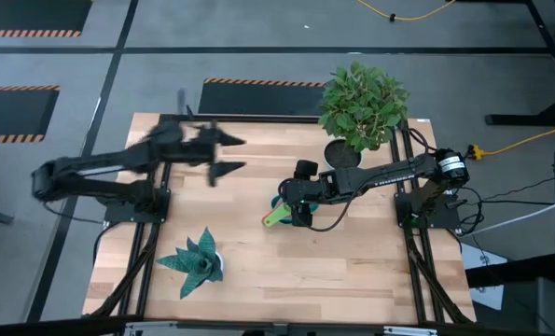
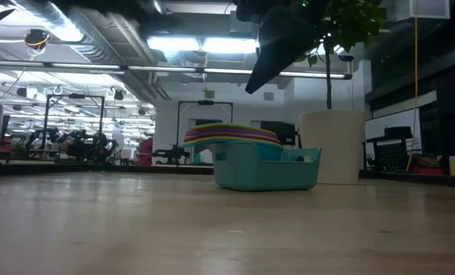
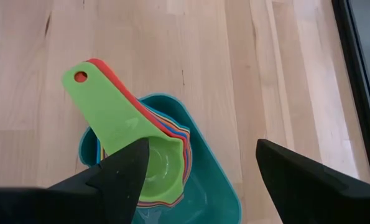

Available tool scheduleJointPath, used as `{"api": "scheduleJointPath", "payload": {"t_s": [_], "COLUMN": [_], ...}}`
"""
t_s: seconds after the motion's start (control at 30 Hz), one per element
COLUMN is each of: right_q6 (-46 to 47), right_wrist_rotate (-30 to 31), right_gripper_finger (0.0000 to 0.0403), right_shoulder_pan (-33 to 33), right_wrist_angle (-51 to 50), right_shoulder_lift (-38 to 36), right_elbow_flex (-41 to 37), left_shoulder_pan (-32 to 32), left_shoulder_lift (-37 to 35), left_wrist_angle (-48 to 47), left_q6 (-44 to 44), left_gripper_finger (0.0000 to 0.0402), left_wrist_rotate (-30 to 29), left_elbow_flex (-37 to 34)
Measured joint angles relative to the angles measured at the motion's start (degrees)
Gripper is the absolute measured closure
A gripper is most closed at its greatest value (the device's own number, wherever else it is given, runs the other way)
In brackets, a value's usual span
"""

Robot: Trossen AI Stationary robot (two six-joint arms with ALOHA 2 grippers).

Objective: Nest measuring cups in basket
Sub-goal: Return to Home Position

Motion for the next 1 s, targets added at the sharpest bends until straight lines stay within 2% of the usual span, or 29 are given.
{"api": "scheduleJointPath", "payload": {"t_s": [0.2,0.37,0.63,0.8,1.0], "right_q6": [0.1,1.8,2.8,3.2,6.4], "right_wrist_rotate": [0.0,0.0,0.0,0.1,0.0], "right_gripper_finger": [0.0103,0.0103,0.0103,0.0103,0.0103], "right_shoulder_pan": [0.0,0.4,4.5,6.5,8.1], "right_wrist_angle": [0.6,1.8,-3.7,-8.5,-12.8], "right_shoulder_lift": [0.0,0.0,-4.2,-8.7,-15.9], "right_elbow_flex": [0.0,2.4,11.5,14.7,15.0], "left_shoulder_pan": [-6.9,-12.3,-15.9,-15.8,-15.8], "left_shoulder_lift": [-21.2,-32.0,-42.9,-46.0,-47.2], "left_wrist_angle": [-19.3,-27.1,-24.6,-20.5,-19.3], "left_q6": [0.0,-0.2,1.9,3.1,4.5], "left_gripper_finger": [0.0078,0.0078,0.0078,0.0078,0.0078], "left_wrist_rotate": [-7.3,-13.9,-14.5,-14.4,-14.3], "left_elbow_flex": [0.0,-2.6,-14.9,-21.0,-24.4]}}
